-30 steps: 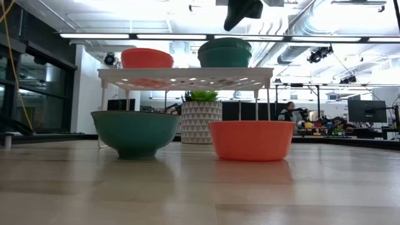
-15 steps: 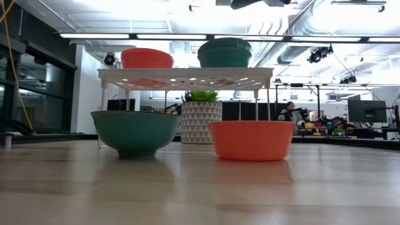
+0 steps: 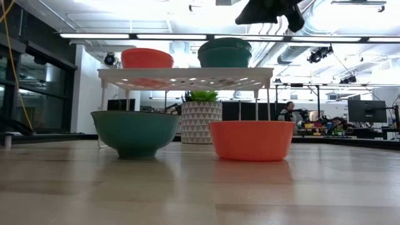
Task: Pick & Place Mini bowls
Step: Stack the right blue bowl on the blue bowl on the shelf, then stack the orange bowl on the orange bowl on the shelf
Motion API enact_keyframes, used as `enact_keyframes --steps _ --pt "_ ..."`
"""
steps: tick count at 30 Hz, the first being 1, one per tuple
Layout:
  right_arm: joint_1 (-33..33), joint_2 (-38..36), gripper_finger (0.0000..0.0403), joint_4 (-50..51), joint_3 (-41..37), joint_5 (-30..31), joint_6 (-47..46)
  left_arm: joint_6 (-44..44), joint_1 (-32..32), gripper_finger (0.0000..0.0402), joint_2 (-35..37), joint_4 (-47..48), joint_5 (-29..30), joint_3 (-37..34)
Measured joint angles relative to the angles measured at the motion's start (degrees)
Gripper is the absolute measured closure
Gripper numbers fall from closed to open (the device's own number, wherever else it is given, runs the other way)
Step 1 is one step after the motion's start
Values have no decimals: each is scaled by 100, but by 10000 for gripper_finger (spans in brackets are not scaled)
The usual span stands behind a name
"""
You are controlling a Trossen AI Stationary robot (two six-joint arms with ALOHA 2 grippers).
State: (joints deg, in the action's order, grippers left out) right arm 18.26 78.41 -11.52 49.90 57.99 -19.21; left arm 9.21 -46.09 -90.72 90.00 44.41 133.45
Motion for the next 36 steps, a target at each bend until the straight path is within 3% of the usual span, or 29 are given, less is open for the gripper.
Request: enact_keyframes --steps 24,36 --pt "-256 299 402 473 -18 -352 -147 -39 -2 218 -111 2 26 0" --pt "-176 68 403 -274 390 -488 1057 -42 -2 218 -111 2 -8 0"
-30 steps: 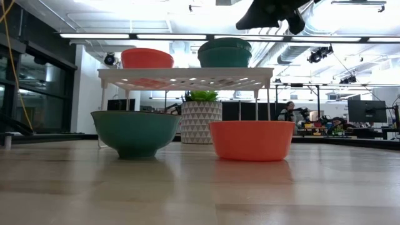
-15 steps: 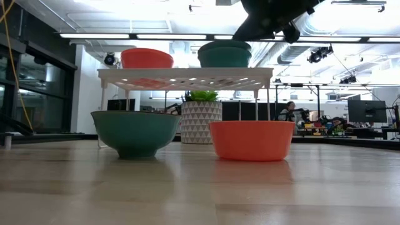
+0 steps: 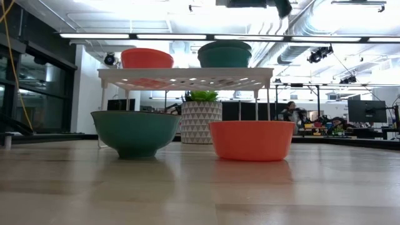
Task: Pick & Place Mini bowls
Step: Stack the orange bowl on the orange bowl on the shelf
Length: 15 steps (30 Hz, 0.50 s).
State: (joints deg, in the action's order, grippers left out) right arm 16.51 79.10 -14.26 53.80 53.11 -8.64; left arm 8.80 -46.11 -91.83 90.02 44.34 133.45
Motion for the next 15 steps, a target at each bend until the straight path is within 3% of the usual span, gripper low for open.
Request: enact_keyframes --steps 4,10,15 --pt "176 -148 403 426 519 -586 317 -23 0 218 0 -2 0 0" --pt "323 -145 403 2302 1503 -2062 -185 -26 0 218 0 0 -28 0" --pt "495 -134 403 3680 1970 -2613 -492 -45 1 218 0 -2 -30 0"
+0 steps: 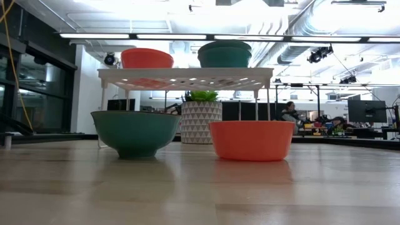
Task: Pick & Place Mini bowls
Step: Stack the orange bowl on the orange bowl on the shelf
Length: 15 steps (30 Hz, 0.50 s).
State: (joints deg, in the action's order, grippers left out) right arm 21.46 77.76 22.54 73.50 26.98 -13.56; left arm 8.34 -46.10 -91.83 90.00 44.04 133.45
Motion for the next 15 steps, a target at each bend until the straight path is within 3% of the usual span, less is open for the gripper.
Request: enact_keyframes --steps 6,15 --pt "226 2 403 971 25 -475 -538 -16 0 218 0 0 -1 0" --pt "488 26 403 1154 -413 -988 -903 -105 0 218 0 -2 4 0"
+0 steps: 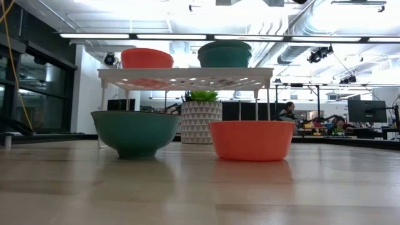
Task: Pick & Place Mini bowls
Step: Stack the orange bowl on the orange bowl on the shelf
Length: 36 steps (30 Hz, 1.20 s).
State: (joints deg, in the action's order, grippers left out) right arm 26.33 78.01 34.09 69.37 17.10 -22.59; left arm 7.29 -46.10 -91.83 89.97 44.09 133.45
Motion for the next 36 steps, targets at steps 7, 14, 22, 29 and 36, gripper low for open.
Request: enact_keyframes --steps 7,14,22,29,36 --pt "47 549 403 3 -20 -874 185 -8 -1 218 0 -2 3 0" --pt "28 1122 402 41 -21 -1512 219 -44 -1 218 0 -2 0 0" --pt "28 1494 402 64 -22 -2035 817 -55 -1 218 0 -2 -3 0" --pt "-152 1587 379 222 -22 -2191 1107 -55 1 218 -15 0 -45 0" --pt "-404 1585 292 208 -14 -2177 1146 -61 -1 218 -15 2 -160 0"
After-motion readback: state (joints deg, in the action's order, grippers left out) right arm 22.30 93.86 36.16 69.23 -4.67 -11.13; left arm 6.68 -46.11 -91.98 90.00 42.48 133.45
